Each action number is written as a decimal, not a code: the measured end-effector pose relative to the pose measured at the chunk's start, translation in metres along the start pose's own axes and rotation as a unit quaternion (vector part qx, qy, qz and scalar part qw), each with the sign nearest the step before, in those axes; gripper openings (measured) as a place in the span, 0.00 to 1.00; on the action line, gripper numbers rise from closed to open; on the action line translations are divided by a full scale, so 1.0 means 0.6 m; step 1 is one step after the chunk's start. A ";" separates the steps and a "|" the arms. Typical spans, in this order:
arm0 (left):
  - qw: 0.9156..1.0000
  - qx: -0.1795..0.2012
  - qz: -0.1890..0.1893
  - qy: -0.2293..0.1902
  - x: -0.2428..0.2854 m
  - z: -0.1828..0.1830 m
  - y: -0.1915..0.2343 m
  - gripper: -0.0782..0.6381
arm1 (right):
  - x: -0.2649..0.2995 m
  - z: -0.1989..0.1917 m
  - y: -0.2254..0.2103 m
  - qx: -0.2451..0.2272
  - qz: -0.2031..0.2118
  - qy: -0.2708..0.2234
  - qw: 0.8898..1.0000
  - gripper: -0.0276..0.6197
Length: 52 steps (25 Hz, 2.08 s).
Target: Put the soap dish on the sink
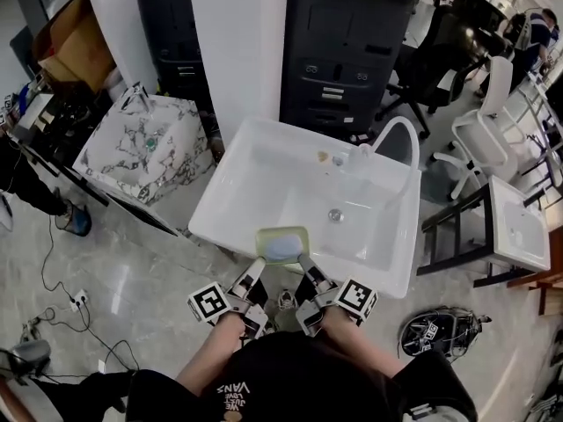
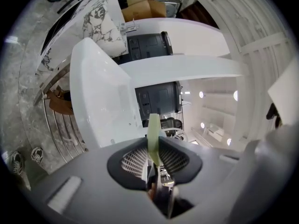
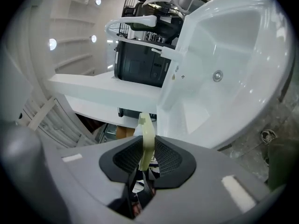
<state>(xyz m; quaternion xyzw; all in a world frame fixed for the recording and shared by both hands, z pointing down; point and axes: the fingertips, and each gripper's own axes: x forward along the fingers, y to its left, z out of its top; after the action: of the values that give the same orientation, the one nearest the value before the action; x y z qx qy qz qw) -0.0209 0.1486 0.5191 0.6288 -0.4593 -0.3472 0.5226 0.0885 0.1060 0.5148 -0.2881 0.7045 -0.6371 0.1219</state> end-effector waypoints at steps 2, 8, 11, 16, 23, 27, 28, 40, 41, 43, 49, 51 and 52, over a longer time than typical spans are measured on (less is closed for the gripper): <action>1.000 0.000 0.004 -0.001 0.014 0.016 0.003 0.28 | 0.023 0.011 0.007 -0.001 0.010 0.005 1.000 0.16; 1.000 0.006 0.006 -0.009 0.069 0.059 0.006 0.28 | 0.077 0.056 0.010 -0.003 0.002 0.018 1.000 0.16; 1.000 0.004 0.023 -0.017 0.092 0.071 0.018 0.28 | 0.106 0.078 0.015 0.000 0.024 0.028 0.999 0.16; 0.999 0.006 0.022 -0.024 0.132 0.092 0.022 0.28 | 0.137 0.108 0.010 0.001 0.021 0.036 0.999 0.16; 0.999 0.023 0.024 0.000 0.180 0.129 0.040 0.28 | 0.180 0.138 0.000 0.011 0.013 0.017 1.000 0.16; 1.000 0.010 0.017 0.023 0.212 0.159 0.045 0.28 | 0.213 0.155 0.003 0.016 0.008 -0.011 1.000 0.16; 0.999 0.016 0.019 0.030 0.218 0.169 0.046 0.28 | 0.221 0.157 0.005 0.017 0.008 -0.018 1.000 0.16; 0.993 0.031 -0.017 0.109 0.298 0.284 0.052 0.28 | 0.330 0.180 0.021 0.029 0.002 -0.093 0.995 0.16; 0.993 0.033 -0.019 0.114 0.305 0.291 0.054 0.28 | 0.337 0.183 0.021 0.029 0.002 -0.097 0.995 0.16; 0.992 0.035 -0.009 0.123 0.312 0.304 0.067 0.28 | 0.352 0.187 0.020 0.028 -0.001 -0.103 0.994 0.16; 0.989 0.024 -0.005 0.143 0.345 0.330 0.089 0.28 | 0.387 0.203 0.011 0.034 -0.010 -0.123 0.992 0.16; 0.988 0.028 -0.003 0.150 0.357 0.336 0.098 0.28 | 0.396 0.210 0.004 0.035 -0.013 -0.130 0.991 0.16; 0.988 0.031 0.004 0.154 0.362 0.339 0.107 0.28 | 0.400 0.213 0.000 0.036 -0.015 -0.134 0.990 0.16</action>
<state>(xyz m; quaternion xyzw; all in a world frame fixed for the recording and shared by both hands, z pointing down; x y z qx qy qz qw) -0.1478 -0.1263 0.5478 0.6886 -0.3862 -0.2295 0.5692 -0.0357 -0.1347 0.5413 -0.3773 0.6538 -0.6194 0.2158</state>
